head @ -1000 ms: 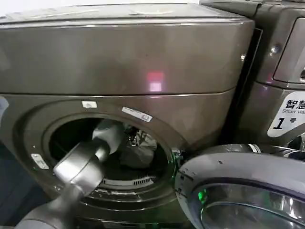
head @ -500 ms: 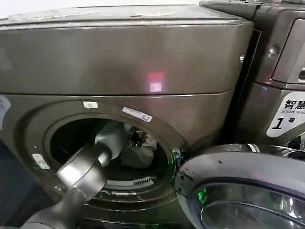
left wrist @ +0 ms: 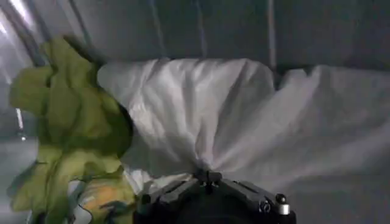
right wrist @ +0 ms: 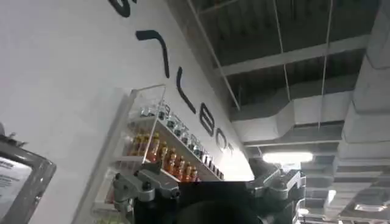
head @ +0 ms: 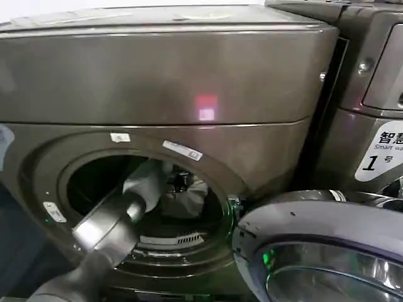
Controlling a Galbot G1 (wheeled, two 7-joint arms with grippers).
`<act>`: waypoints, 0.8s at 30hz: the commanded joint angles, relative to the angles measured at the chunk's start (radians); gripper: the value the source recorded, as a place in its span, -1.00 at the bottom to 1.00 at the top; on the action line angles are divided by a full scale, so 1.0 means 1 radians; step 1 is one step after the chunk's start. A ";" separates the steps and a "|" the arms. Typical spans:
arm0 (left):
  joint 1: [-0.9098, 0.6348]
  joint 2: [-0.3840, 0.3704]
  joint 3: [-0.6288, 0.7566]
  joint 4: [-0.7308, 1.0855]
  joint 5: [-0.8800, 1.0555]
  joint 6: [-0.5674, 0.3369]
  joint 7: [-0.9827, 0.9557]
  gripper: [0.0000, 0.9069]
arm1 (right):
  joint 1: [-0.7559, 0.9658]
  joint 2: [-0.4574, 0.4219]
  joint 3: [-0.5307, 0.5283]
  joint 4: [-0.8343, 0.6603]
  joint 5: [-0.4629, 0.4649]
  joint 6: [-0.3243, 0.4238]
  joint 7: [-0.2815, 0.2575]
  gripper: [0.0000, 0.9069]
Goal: Grasp the clothes from the dryer.
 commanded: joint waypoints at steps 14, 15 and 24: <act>0.593 0.071 -0.549 -1.022 -0.394 0.103 -0.712 -1.00 | -0.008 -0.001 0.002 0.001 0.002 -0.003 0.004 1.00; 0.617 0.064 -0.561 -1.056 -0.415 0.068 -0.744 -1.00 | -0.008 0.000 0.003 0.003 0.001 -0.003 0.004 1.00; 0.841 0.018 -0.608 -1.317 -0.477 0.024 -0.953 -1.00 | -0.021 0.011 0.018 0.005 -0.020 0.029 0.008 1.00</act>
